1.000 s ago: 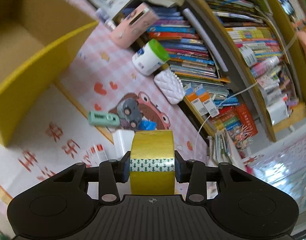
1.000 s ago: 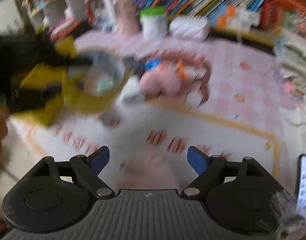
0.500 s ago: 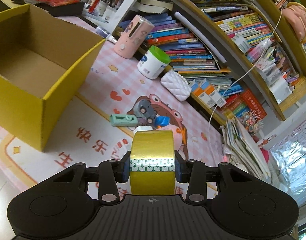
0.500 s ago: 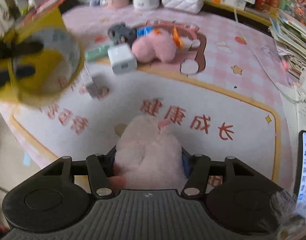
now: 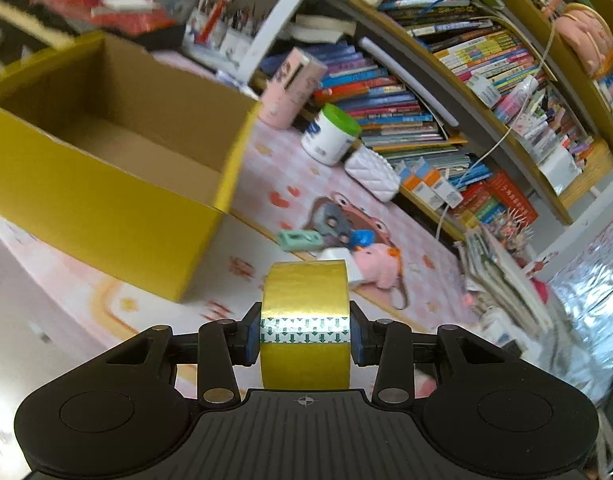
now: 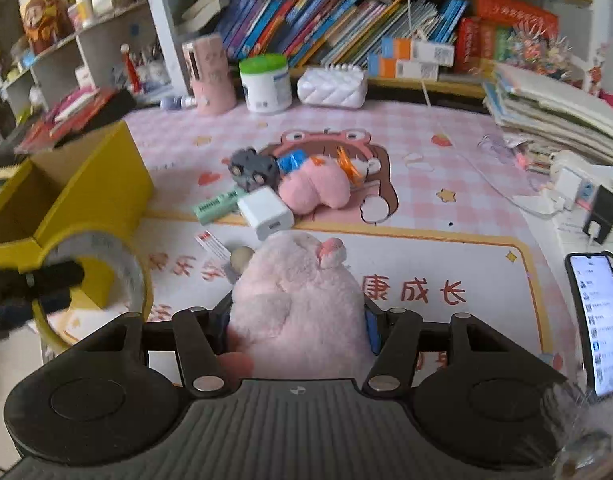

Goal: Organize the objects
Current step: 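Carry the tape roll and the pig over the yellow box with both tools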

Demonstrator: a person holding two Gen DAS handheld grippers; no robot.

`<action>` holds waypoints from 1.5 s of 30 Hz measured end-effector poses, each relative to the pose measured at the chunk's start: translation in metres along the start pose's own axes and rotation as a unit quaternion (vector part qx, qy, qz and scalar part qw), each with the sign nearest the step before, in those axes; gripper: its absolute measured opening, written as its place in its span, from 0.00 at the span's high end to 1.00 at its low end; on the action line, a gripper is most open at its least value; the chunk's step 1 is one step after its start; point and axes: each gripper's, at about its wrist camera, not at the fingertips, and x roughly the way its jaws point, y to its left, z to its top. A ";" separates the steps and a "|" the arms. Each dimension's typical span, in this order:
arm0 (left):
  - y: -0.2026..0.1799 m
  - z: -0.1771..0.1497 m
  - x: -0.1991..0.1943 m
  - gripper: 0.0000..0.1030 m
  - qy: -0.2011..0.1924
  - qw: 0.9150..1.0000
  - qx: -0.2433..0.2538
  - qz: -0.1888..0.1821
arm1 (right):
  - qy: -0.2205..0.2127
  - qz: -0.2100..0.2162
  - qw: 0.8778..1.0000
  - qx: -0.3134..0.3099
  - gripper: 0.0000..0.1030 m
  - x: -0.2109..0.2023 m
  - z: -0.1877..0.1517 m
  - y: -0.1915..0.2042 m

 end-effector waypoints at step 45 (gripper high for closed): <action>0.174 -0.019 -0.174 0.62 -0.025 0.993 0.027 0.112 | 0.081 0.075 0.992 -0.062 0.45 -0.051 -0.123 0.259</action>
